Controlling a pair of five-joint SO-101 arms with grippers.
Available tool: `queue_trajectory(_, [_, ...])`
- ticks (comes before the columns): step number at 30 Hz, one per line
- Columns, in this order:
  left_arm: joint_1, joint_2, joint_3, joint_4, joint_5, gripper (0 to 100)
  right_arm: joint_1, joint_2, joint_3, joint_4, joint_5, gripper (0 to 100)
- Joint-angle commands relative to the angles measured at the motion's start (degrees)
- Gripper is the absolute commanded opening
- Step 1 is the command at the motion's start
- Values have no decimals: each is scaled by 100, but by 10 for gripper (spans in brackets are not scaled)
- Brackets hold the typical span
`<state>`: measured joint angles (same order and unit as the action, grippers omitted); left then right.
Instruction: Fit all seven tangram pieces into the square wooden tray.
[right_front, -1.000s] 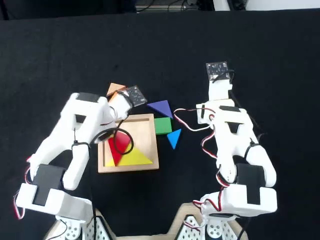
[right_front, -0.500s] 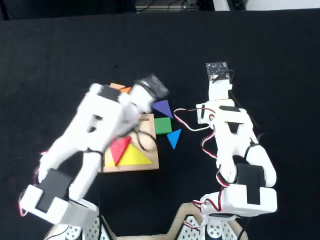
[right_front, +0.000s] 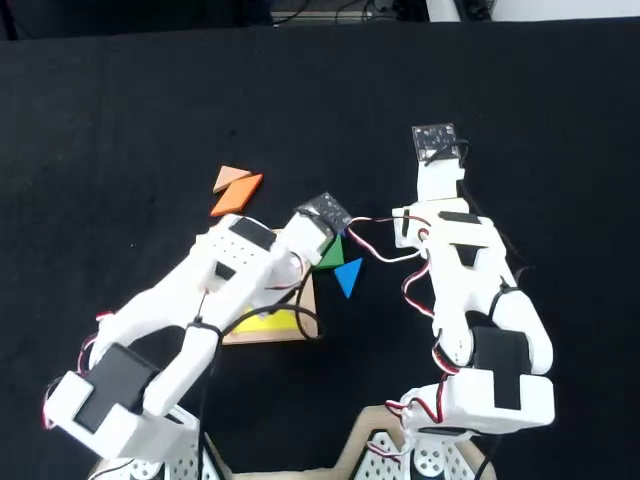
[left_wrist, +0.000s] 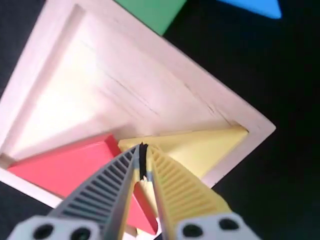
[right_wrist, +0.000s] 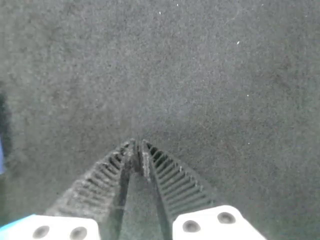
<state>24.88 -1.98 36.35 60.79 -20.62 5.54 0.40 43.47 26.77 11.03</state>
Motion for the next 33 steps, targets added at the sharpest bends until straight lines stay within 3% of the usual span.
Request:
queue_trajectory(1, [-48,-149,145,-44,-79,30,-105,-13,-321,53,53,12])
queue_trajectory(15, [-1367,-167,312,9,-1029,30,-105,-13,-330,44,53,13])
queue_trajectory(24, [-1411,-1213,-620,756,-1029,30,-105,-13,-330,44,53,13])
queue_trajectory(26, [-1385,-1424,-479,413,-1011,30,-105,-13,-330,44,53,13])
queue_trajectory(33, [-1068,-1468,971,-1899,-1002,30,-105,-13,-330,44,53,13])
